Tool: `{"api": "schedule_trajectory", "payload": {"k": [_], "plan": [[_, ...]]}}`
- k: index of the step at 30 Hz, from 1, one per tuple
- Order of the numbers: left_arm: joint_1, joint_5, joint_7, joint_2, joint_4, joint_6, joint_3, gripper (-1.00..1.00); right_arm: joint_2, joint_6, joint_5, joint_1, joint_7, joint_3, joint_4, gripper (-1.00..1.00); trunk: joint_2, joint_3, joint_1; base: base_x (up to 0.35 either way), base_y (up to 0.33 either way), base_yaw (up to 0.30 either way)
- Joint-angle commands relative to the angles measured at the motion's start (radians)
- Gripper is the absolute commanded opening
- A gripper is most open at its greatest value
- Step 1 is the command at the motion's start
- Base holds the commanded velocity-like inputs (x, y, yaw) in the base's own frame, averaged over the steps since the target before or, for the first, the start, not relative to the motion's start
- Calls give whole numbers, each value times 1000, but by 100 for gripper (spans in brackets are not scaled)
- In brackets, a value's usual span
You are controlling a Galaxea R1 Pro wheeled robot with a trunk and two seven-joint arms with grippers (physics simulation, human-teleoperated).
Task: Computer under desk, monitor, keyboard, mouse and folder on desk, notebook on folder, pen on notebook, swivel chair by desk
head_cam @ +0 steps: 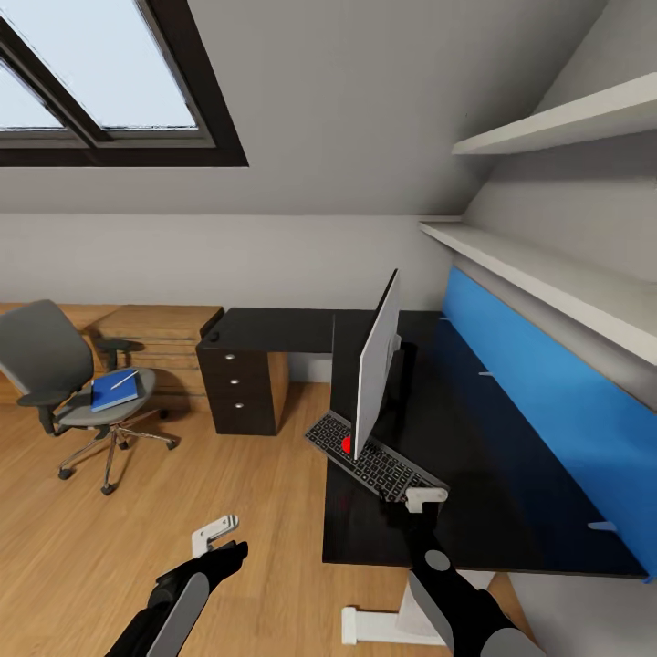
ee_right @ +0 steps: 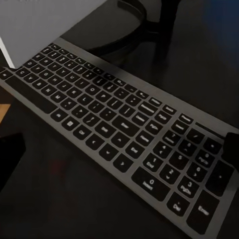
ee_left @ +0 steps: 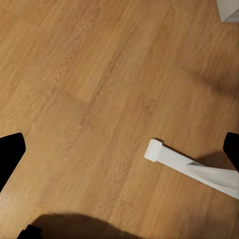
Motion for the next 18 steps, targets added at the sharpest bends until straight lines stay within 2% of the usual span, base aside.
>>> {"api": "schedule_trajectory", "payload": {"k": [1, 8, 13, 14, 15, 17, 18], "plan": [[-1, 10, 10, 1, -2, 1, -3, 100, -1, -5, -11, -1, -7, 8, 1, 100, -2, -2, 1, 0, 0, 0], [-1, 10, 10, 1, -1, 1, -4, 100, -3, -16, -11, -1, -7, 7, 1, 100, -2, -2, 1, 0, 0, 0], [-1, 10, 10, 1, -2, 1, -5, 100, -7, -67, -12, -1, -7, 2, 23, 100, -2, -2, 1, 3, -8, 0], [-1, 11, 10, 1, -1, 1, -5, 100, -31, -77, -16, -4, -8, -4, 75, 100, -2, -2, 1, 81, -99, 0], [-1, 11, 10, 1, -1, 1, -5, 100, -36, -78, -17, -5, -8, -5, 83, 100, -2, -2, 1, 86, -103, 0], [-1, 12, 10, 0, -1, 1, -5, 100, -89, -78, -23, -24, -9, -8, 134, 100, -2, -2, 1, 100, -118, 0], [-1, 12, 10, 0, -1, 1, -5, 100, -96, -78, -24, -28, -9, -8, 144, 100, -2, -2, 1, 102, -121, 0]]}}
